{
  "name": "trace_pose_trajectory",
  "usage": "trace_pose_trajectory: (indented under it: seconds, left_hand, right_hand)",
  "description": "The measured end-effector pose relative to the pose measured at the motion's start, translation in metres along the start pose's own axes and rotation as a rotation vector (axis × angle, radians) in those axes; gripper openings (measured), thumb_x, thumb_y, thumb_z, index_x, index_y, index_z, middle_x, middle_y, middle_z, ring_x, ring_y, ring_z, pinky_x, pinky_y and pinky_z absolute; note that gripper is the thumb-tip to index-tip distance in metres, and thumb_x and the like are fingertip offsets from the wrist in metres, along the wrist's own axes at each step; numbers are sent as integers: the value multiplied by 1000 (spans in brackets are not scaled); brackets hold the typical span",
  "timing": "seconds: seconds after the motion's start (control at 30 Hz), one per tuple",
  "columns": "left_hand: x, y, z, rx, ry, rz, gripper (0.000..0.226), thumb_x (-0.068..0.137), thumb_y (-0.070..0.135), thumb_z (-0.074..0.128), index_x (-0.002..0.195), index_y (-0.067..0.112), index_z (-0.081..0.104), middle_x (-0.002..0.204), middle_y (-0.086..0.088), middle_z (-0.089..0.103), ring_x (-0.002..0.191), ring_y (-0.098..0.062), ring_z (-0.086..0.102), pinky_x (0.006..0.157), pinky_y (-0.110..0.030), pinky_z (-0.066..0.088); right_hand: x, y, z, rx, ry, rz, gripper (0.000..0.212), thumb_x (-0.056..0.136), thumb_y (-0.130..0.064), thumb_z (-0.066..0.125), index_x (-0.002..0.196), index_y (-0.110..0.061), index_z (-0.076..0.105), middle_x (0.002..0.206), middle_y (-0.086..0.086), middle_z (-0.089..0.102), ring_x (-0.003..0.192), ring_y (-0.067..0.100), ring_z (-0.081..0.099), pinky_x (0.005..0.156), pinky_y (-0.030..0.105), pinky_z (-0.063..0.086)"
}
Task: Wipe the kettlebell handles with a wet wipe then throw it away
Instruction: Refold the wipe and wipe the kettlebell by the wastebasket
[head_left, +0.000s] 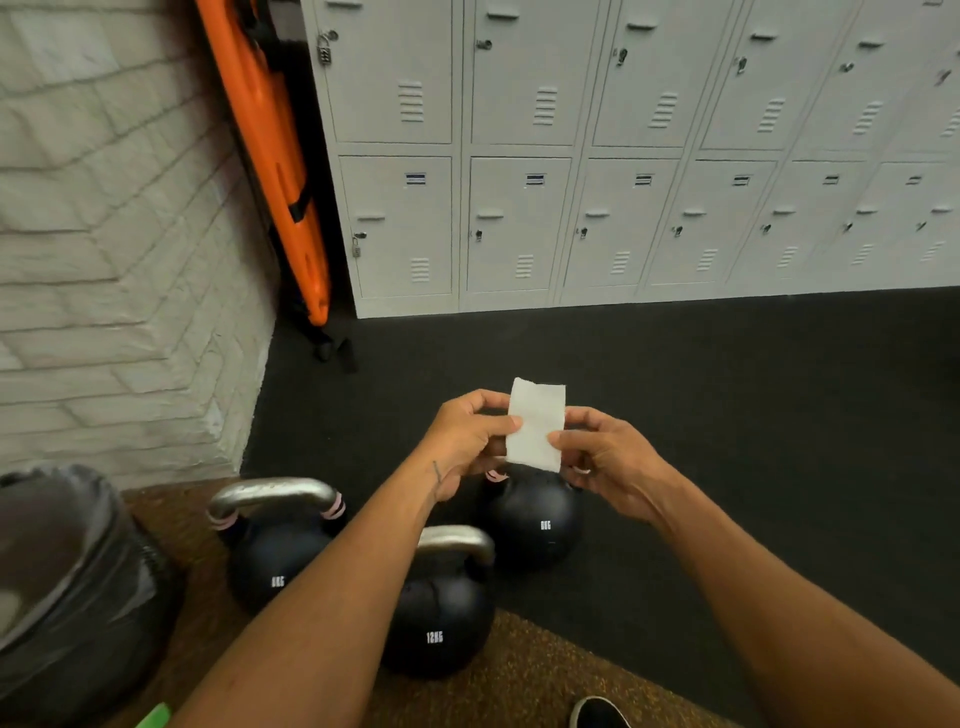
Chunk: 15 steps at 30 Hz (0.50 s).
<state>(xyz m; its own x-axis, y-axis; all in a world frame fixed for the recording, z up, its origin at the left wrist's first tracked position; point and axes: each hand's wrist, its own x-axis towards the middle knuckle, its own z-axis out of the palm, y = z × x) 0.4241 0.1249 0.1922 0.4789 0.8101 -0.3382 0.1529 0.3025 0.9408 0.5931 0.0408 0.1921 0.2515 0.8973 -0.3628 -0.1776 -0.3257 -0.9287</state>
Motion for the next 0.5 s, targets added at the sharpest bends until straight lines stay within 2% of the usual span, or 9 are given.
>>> trace_pose_trajectory:
  seconds: [0.07,0.17,0.23,0.3,0.33,0.4,0.5]
  left_hand:
    - [-12,0,-13,-12,-22,-12,23,92,11,67,112,23,67,99,-2,78,87,-16,76,68,-31,55]
    - [-25,-1,-31,-57,-33,0,24,93,6,64,111,20,68,97,-5,78,81,-15,74,71,-31,57]
    - [-30,-1,-43,-71,-35,8,21,93,3,63,103,20,71,94,-5,78,77,-13,72,77,-32,56]
    - [-36,0,-54,-81,-30,25,24,92,1,62,90,21,76,92,-3,77,80,-13,69,83,-33,53]
    - [-39,1,-59,-75,-25,38,26,92,0,63,86,20,78,93,-3,78,83,-15,69,85,-32,53]
    - [-46,2,-71,-57,-6,58,26,91,-2,63,84,18,79,97,-4,78,92,-20,71,89,-33,55]
    - [-53,2,-87,-36,26,87,22,90,0,66,89,17,80,101,-4,78,104,-25,71,102,-42,53]
  right_hand:
    - [-3,-1,13,24,-16,-15,27,90,4,60,112,-11,65,96,8,75,69,11,72,54,24,52]
    - [-5,-2,31,51,-72,-28,28,90,6,58,113,-10,64,105,12,74,81,21,74,59,30,56]
    - [-5,-2,43,74,-79,-44,24,89,7,57,105,-9,66,109,17,72,91,28,70,74,42,60]
    - [-5,-1,56,76,-84,-43,21,88,7,59,91,-10,70,104,20,70,96,34,65,96,54,53]
    - [-5,0,63,73,-84,-41,22,88,7,60,85,-11,72,99,19,70,95,34,64,98,54,49]
    - [-4,1,73,66,-86,-40,22,89,6,59,84,-12,71,93,15,72,87,27,67,89,46,54]
    - [-4,1,90,88,-105,-32,17,92,0,57,92,-12,69,92,10,74,80,18,72,69,31,59]
